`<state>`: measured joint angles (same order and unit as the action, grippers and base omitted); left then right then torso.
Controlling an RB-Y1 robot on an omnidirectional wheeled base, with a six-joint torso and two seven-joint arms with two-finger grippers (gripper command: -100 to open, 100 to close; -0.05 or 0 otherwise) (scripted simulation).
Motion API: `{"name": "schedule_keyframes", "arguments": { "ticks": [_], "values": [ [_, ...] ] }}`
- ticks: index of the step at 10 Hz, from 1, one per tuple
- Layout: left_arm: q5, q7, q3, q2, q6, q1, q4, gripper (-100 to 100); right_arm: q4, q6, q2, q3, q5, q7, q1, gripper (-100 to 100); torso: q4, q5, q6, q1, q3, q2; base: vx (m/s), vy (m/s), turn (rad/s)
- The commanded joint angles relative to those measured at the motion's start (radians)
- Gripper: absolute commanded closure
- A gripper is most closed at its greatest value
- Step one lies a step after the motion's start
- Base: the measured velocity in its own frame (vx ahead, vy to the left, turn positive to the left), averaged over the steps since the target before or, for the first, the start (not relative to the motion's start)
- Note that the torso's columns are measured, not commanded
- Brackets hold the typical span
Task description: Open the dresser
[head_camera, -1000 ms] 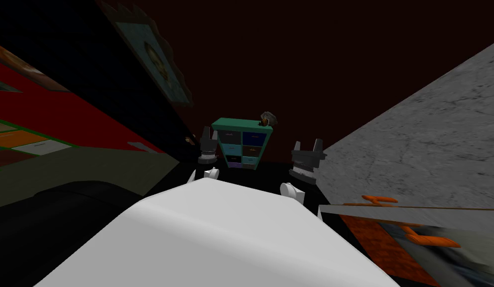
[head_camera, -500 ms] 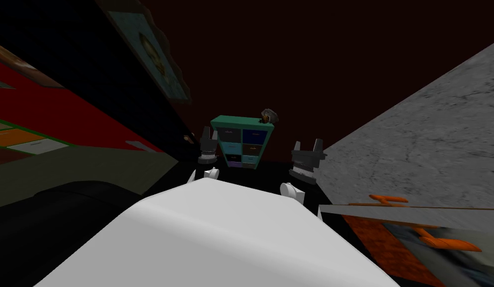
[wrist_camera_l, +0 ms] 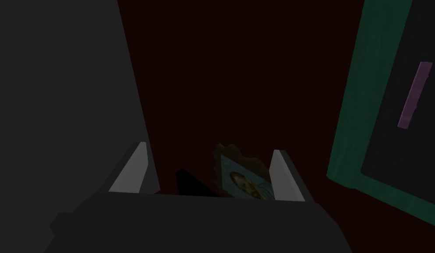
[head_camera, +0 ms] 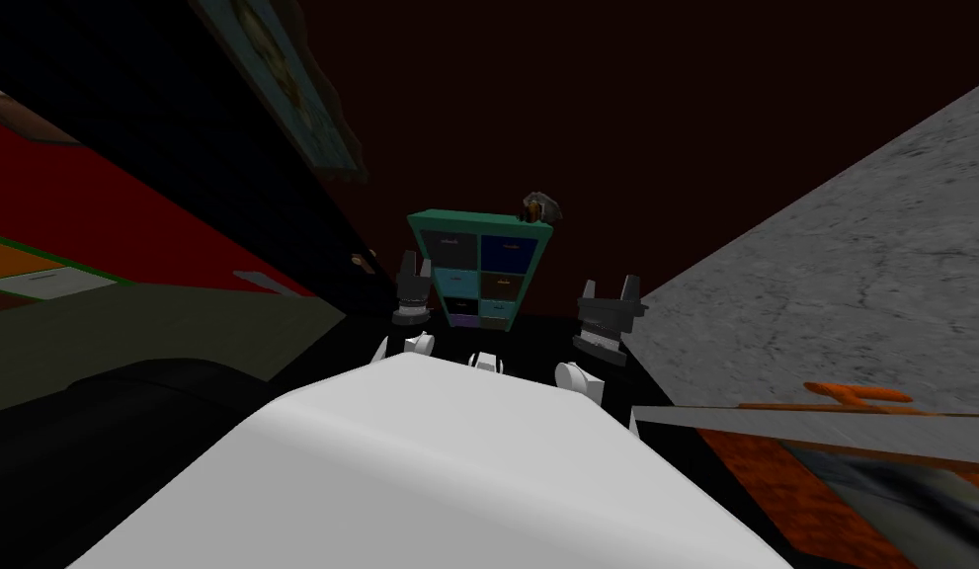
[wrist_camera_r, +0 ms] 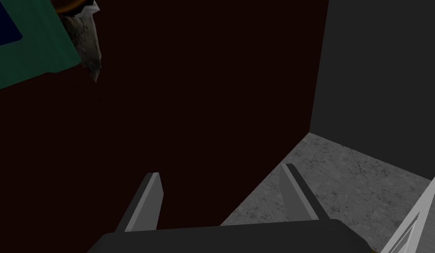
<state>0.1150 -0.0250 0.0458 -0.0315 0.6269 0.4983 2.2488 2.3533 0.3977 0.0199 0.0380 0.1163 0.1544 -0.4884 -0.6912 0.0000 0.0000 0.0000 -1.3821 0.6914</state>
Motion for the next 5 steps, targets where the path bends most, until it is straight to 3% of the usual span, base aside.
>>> {"name": "schedule_keyframes", "arguments": {
  "ticks": [1,5],
  "values": [
    [-0.002,0.000,-0.001,0.077,0.001,-0.003,-0.019,-100,0.000,0.000,0.000,0.000,0.000,0.000,0.000,0,-0.033,0.000,0.000,0.000,-0.069,0.033,0.023,-0.027,0.001],
    [-0.009,0.002,-0.003,0.162,0.007,-0.015,-0.084,-100,0.000,0.000,0.000,0.000,0.000,0.000,0.000,0,-0.047,0.000,0.000,-0.001,-0.094,0.046,0.041,-0.050,0.002]
  ]
}}
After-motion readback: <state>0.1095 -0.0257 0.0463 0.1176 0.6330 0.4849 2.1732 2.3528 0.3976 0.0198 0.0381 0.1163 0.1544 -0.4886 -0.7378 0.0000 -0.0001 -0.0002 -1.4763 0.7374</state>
